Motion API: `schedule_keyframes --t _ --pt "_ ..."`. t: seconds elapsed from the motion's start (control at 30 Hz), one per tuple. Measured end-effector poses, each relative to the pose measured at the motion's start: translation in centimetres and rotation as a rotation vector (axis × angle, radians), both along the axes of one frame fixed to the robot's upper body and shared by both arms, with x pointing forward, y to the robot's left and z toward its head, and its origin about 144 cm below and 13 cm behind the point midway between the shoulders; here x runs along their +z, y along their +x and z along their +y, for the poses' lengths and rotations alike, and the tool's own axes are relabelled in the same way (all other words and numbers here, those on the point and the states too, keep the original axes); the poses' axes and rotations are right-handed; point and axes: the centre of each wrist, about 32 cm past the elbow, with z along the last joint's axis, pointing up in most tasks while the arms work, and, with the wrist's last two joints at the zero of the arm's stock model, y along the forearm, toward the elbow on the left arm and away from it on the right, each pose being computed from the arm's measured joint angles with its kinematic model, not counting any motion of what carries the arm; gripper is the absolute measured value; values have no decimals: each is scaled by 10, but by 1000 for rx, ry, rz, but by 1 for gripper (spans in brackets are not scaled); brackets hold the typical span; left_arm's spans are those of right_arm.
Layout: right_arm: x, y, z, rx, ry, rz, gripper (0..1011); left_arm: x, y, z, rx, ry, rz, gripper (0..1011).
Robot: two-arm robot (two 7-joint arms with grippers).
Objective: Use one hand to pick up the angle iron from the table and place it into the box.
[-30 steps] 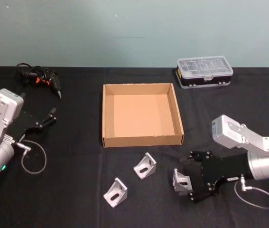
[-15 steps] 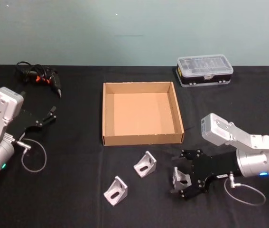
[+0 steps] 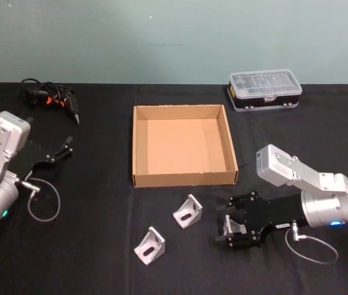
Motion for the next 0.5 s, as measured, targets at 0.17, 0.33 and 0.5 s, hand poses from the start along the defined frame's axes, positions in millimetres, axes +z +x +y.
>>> schedule_keyframes --t 0.17,0.33,0.5 --pt "-1 -1 -1 -3 5 0 567 0 0 0 0 0 0 1000" --pt "-1 -1 -2 -2 9 -2 449 0 0 0 0 0 0 1000" --pt "-1 -2 -2 0 16 -3 450 0 0 0 0 0 0 1000"
